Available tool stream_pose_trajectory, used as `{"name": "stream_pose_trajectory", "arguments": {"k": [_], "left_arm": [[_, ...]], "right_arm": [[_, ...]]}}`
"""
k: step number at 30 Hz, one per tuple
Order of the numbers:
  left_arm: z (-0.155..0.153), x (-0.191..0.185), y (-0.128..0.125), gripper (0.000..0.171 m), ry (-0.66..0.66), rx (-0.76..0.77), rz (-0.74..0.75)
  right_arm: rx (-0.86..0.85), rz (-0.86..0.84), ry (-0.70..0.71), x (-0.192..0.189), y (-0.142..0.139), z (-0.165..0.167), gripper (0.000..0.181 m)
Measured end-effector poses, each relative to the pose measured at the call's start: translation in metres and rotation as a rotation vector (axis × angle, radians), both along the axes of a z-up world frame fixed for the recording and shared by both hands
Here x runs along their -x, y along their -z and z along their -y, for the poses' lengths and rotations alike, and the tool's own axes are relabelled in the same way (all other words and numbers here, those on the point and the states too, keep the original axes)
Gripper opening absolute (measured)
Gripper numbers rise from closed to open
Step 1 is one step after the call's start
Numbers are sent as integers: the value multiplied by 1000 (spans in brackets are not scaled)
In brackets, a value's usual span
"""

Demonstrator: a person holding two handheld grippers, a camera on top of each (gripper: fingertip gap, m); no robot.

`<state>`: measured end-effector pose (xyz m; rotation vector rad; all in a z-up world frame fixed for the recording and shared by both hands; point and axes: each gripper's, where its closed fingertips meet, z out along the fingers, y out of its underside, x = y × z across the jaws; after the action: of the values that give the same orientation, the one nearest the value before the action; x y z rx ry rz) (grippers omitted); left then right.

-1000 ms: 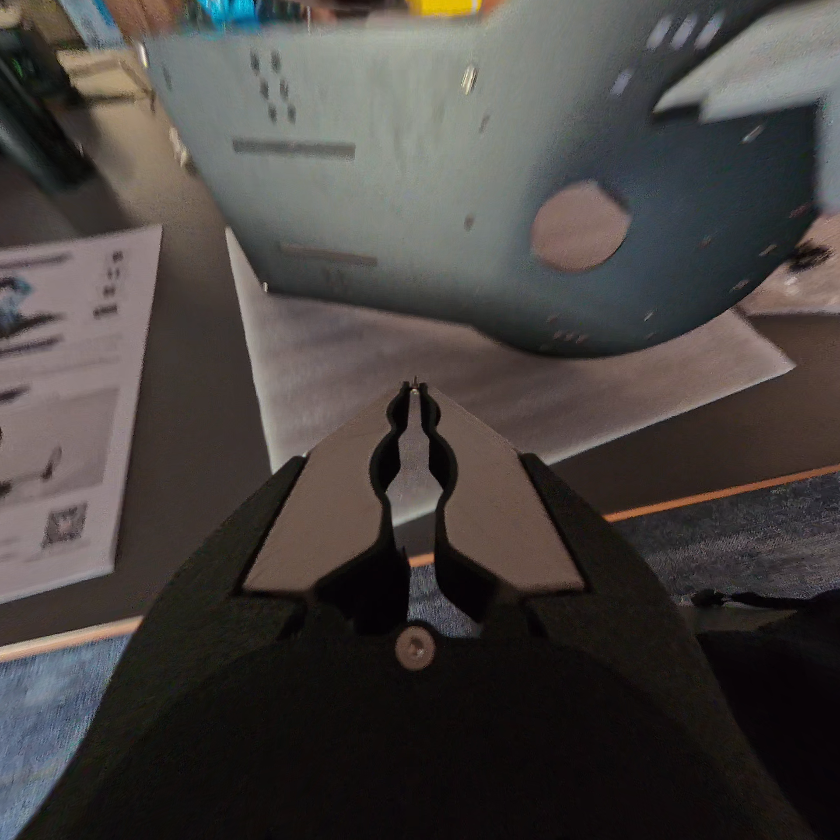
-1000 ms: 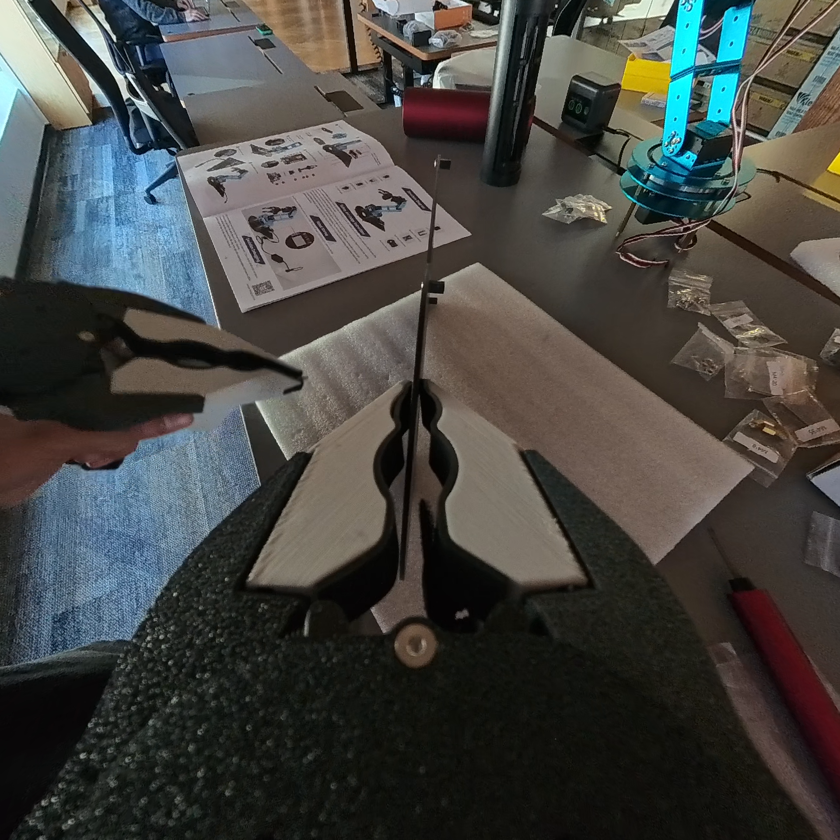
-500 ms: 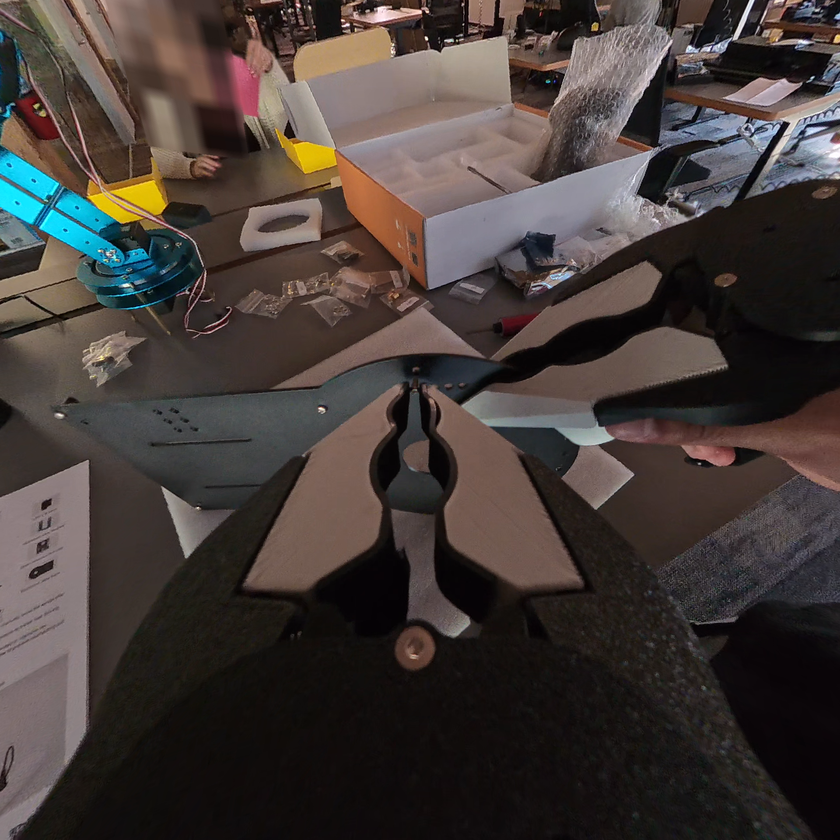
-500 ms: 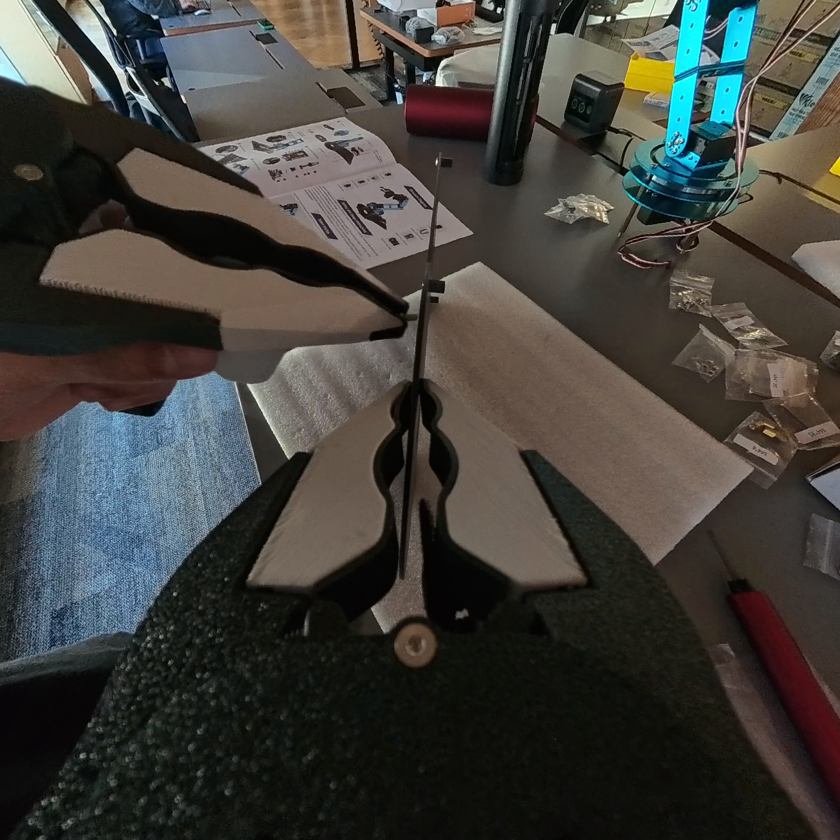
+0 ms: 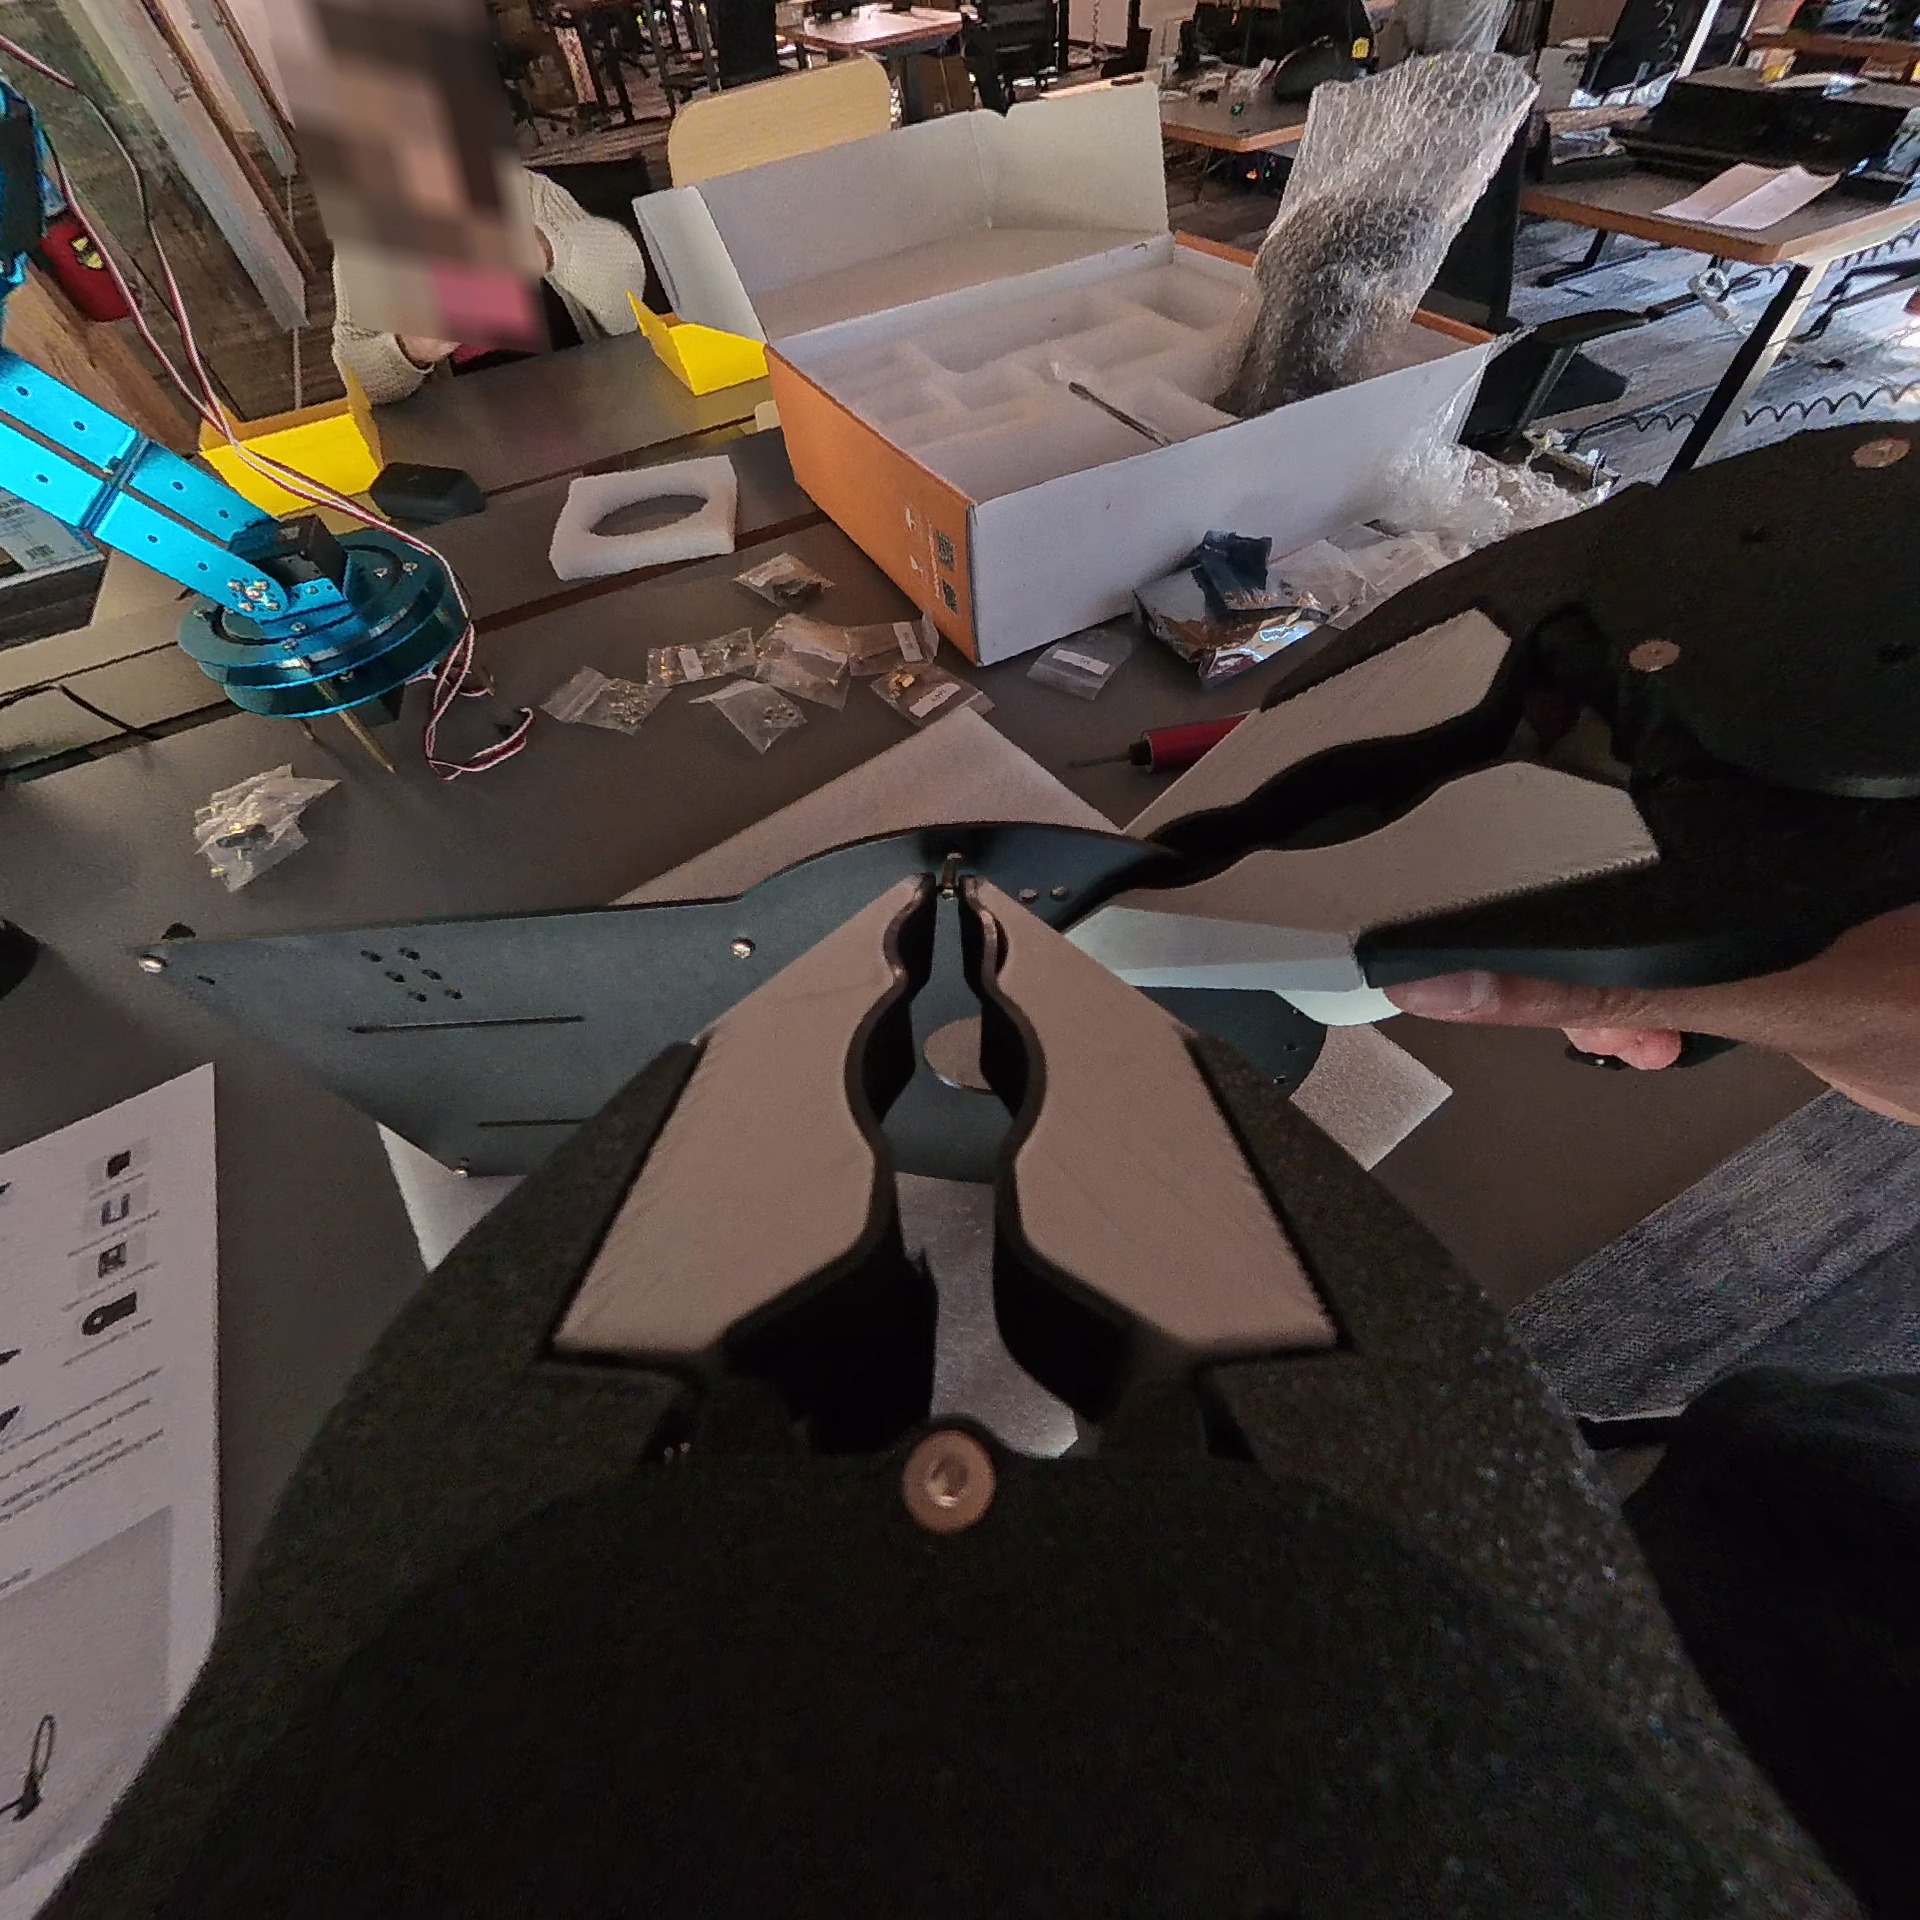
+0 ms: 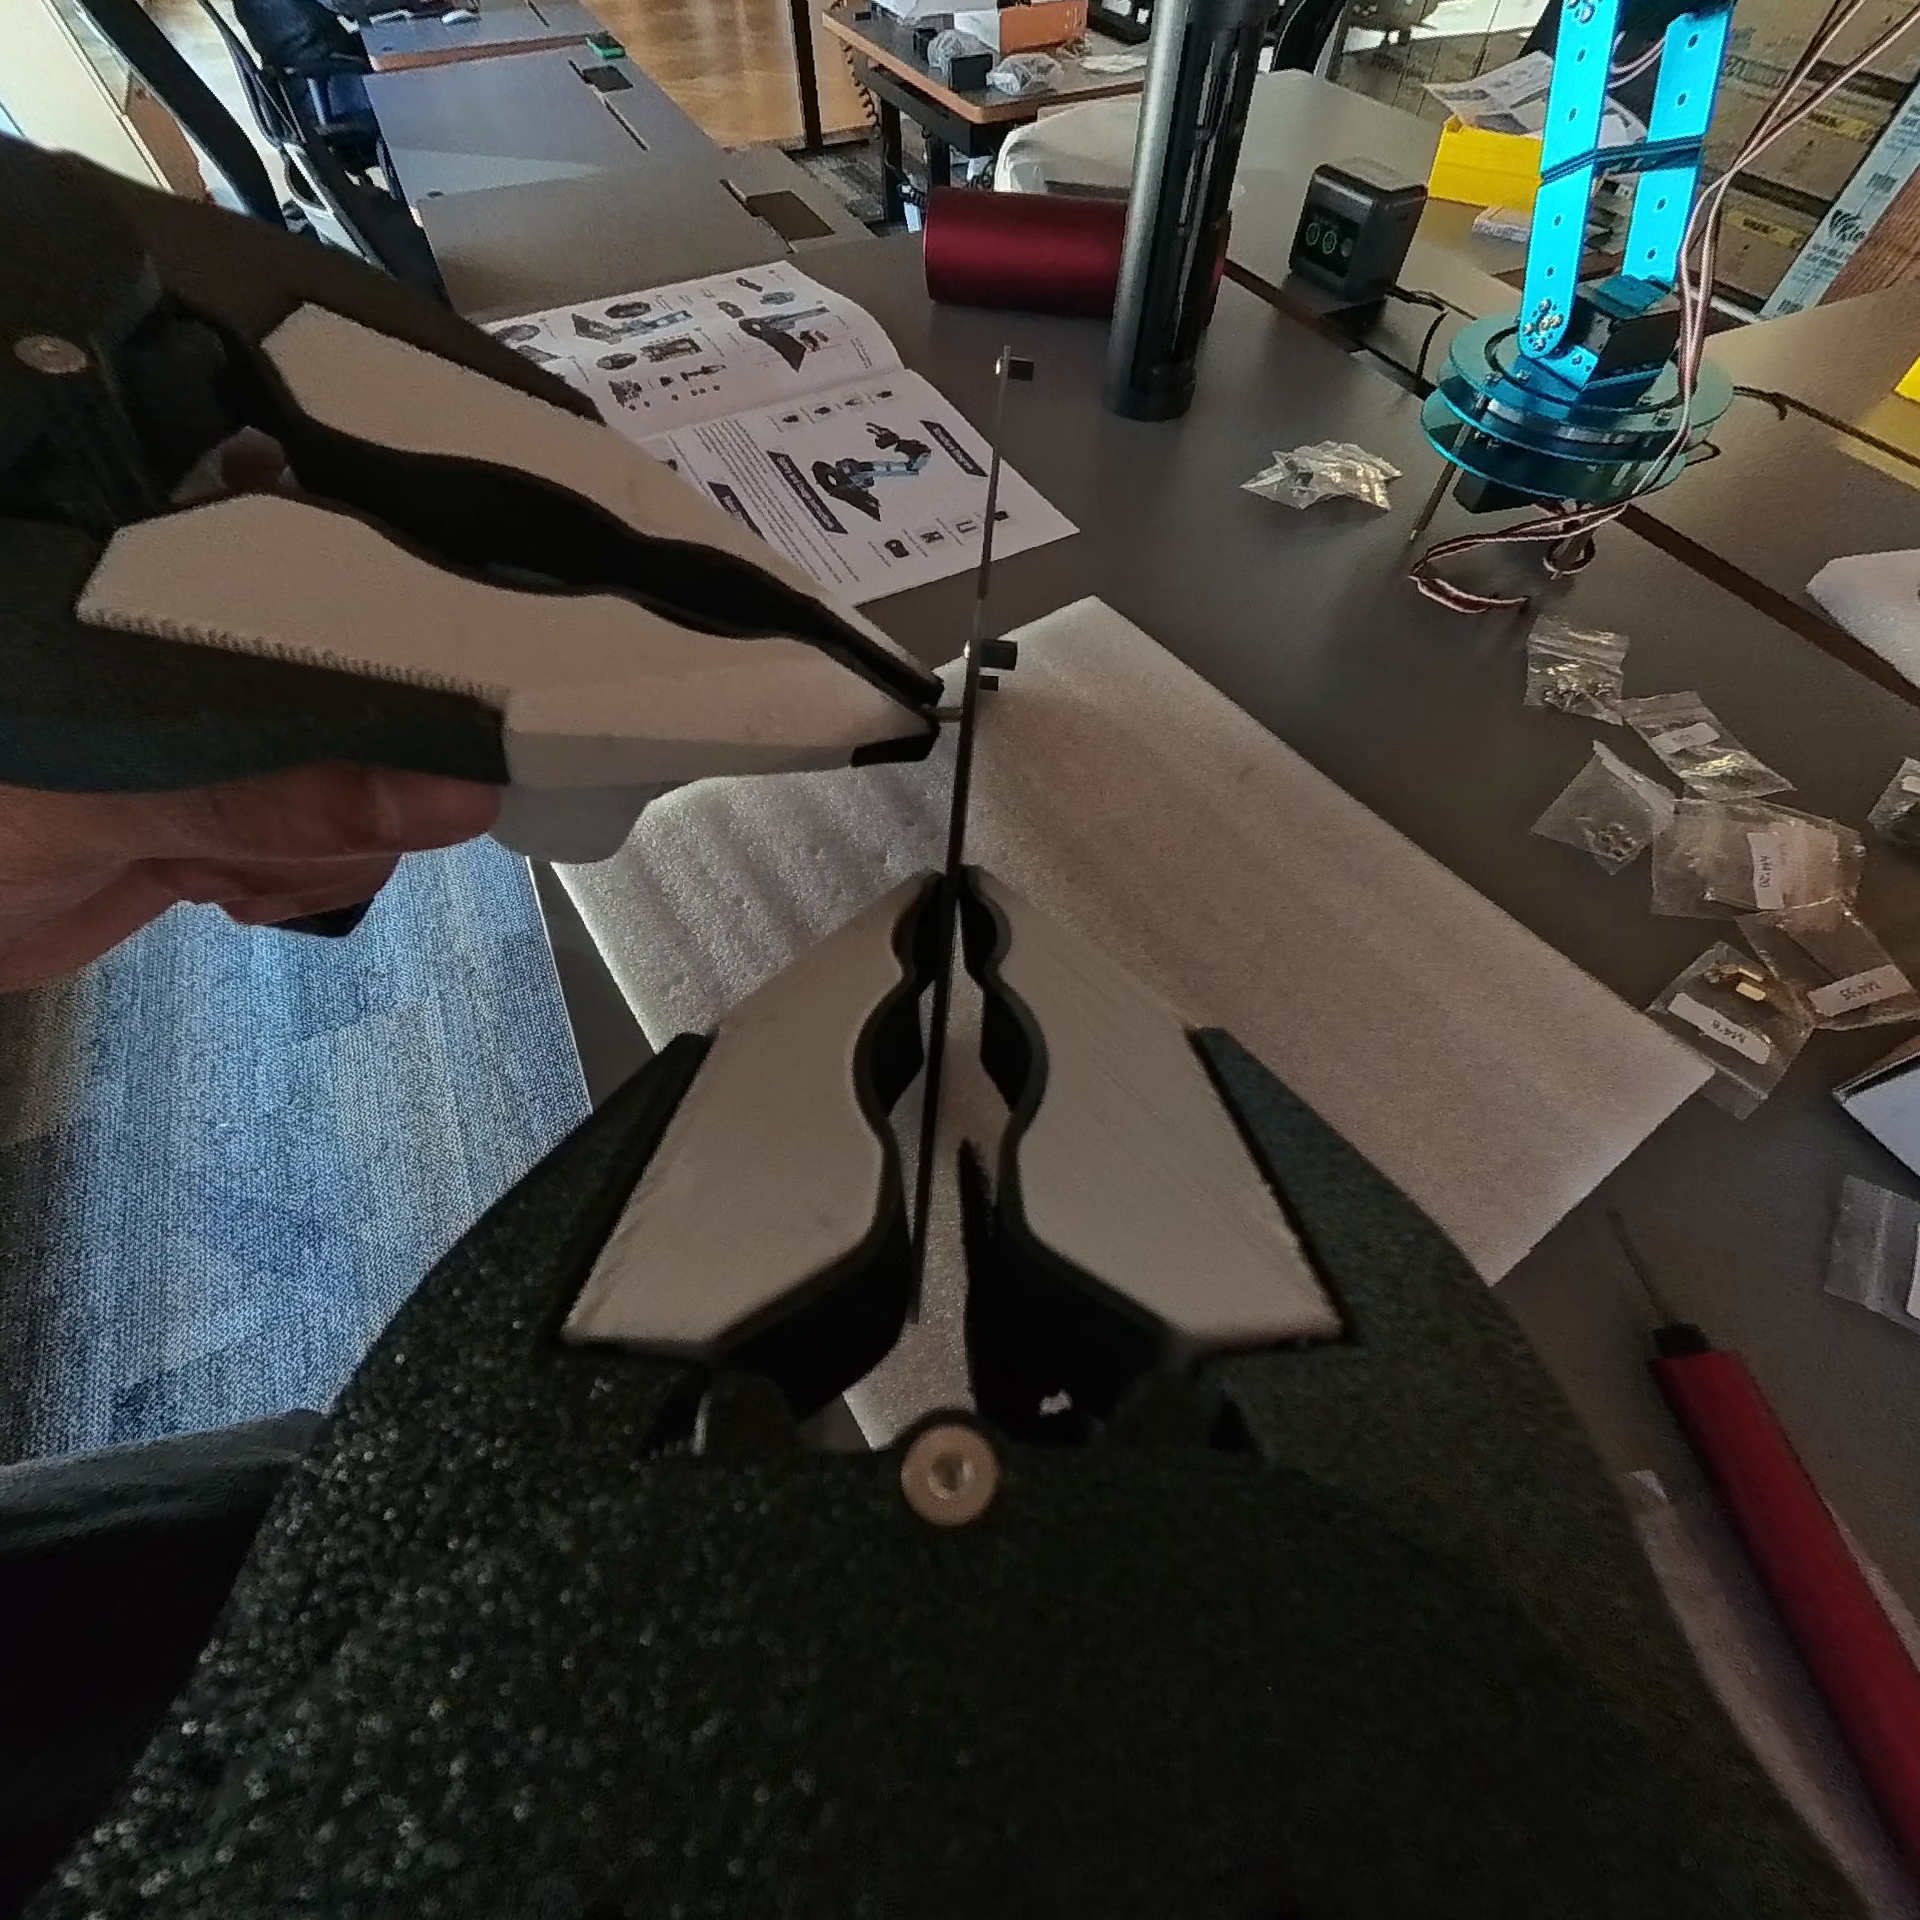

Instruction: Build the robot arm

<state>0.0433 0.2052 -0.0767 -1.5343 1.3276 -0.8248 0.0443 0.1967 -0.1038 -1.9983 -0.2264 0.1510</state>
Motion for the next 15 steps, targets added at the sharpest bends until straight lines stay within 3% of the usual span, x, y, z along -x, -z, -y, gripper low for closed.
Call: {"name": "stream_pose_trajectory", "arguments": {"k": [15], "left_arm": [[1, -3, -3, 3, 22, -5, -23]], "right_arm": [[-2, 5, -1, 0, 0, -1, 1]]}}
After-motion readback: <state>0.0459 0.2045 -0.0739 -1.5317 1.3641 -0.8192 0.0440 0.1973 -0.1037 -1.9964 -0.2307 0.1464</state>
